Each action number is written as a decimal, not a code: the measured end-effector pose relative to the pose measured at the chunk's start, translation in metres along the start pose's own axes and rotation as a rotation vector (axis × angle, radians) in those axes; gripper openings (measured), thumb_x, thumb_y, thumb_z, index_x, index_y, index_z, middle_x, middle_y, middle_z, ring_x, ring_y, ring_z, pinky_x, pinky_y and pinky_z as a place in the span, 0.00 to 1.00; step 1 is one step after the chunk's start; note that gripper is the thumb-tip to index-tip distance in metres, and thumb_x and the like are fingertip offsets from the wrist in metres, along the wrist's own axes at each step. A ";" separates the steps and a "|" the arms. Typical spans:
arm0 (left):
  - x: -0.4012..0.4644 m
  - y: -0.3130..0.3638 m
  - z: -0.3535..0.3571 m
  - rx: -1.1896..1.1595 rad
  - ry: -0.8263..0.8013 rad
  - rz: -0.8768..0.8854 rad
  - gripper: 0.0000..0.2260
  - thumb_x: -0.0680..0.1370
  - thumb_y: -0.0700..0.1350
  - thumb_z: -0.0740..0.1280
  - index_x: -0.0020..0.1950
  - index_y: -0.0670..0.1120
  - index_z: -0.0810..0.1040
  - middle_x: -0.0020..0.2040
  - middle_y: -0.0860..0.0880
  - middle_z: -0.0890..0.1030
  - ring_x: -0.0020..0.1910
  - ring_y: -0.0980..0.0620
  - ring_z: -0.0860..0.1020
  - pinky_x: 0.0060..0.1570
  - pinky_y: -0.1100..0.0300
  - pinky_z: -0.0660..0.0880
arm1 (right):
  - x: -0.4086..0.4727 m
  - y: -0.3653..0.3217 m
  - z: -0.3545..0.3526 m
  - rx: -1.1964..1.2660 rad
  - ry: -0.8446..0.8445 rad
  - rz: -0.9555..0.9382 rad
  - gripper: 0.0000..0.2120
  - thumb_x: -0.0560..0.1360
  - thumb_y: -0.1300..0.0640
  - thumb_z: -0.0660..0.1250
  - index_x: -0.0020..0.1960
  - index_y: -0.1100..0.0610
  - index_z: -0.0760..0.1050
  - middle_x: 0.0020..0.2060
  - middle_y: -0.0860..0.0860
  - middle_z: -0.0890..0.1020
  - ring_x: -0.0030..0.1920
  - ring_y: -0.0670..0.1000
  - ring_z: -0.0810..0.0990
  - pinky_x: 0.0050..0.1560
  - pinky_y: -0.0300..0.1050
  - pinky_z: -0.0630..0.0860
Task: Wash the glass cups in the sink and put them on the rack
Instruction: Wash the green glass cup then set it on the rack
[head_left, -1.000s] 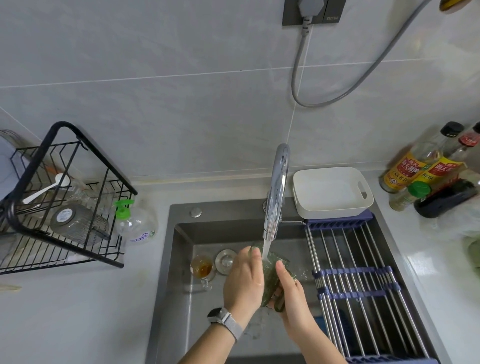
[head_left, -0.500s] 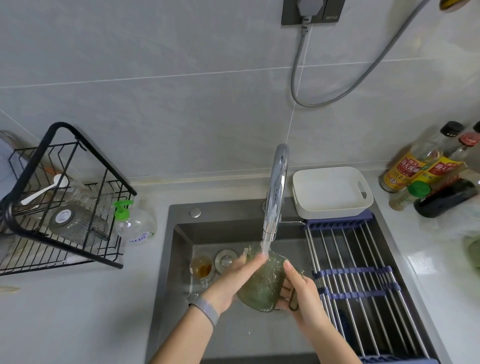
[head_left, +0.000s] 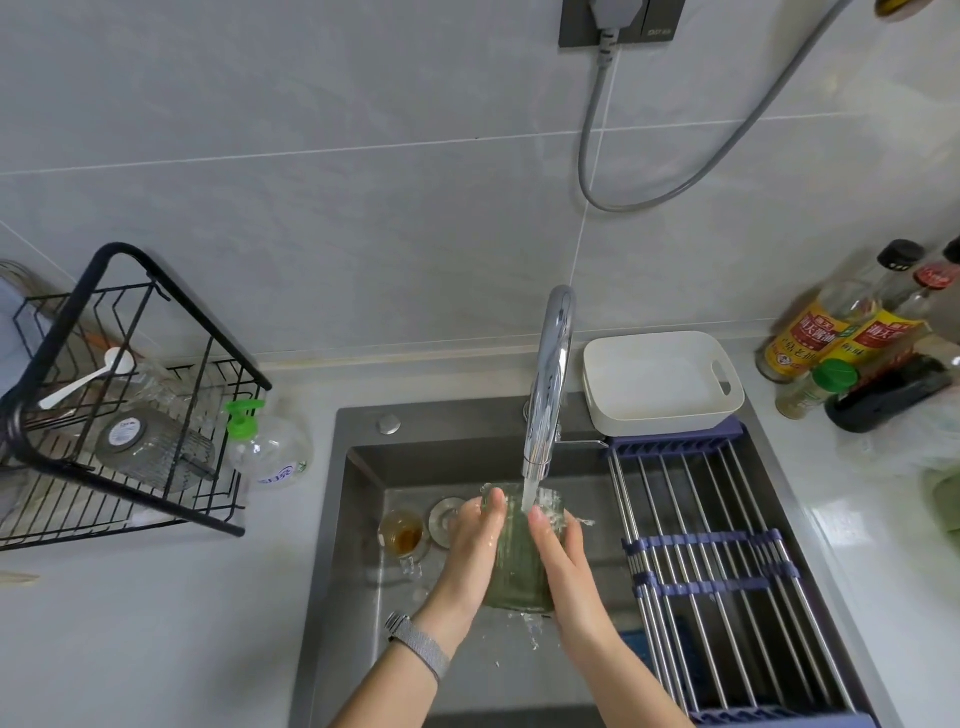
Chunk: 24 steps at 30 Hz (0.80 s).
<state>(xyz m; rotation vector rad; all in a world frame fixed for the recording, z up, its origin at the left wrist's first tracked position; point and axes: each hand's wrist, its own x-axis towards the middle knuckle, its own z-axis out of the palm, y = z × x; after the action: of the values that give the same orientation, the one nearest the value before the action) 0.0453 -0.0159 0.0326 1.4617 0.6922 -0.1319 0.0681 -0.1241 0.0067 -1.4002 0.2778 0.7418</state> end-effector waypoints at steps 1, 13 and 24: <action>-0.001 0.000 0.001 -0.013 -0.009 -0.020 0.21 0.81 0.61 0.52 0.55 0.45 0.71 0.51 0.55 0.75 0.48 0.65 0.73 0.51 0.73 0.69 | 0.002 0.000 0.000 0.003 0.025 -0.025 0.40 0.62 0.29 0.69 0.67 0.48 0.67 0.61 0.48 0.79 0.61 0.49 0.79 0.65 0.57 0.73; 0.000 -0.007 0.010 -0.142 0.132 -0.118 0.23 0.83 0.56 0.48 0.76 0.49 0.58 0.70 0.55 0.64 0.74 0.52 0.61 0.70 0.60 0.58 | 0.004 -0.014 0.008 -0.225 0.170 -0.016 0.37 0.72 0.26 0.52 0.69 0.50 0.70 0.64 0.47 0.77 0.67 0.49 0.73 0.70 0.55 0.68; -0.001 0.002 0.008 -0.216 0.156 -0.167 0.25 0.83 0.58 0.46 0.78 0.50 0.56 0.77 0.51 0.60 0.75 0.51 0.61 0.74 0.52 0.60 | 0.013 -0.006 0.006 -0.294 0.267 -0.023 0.30 0.74 0.31 0.48 0.44 0.51 0.79 0.42 0.48 0.84 0.49 0.52 0.82 0.60 0.56 0.75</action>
<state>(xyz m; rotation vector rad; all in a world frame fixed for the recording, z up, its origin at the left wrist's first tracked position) 0.0484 -0.0234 0.0341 1.2153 0.9273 -0.0690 0.0801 -0.1149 0.0053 -1.7827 0.3708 0.5913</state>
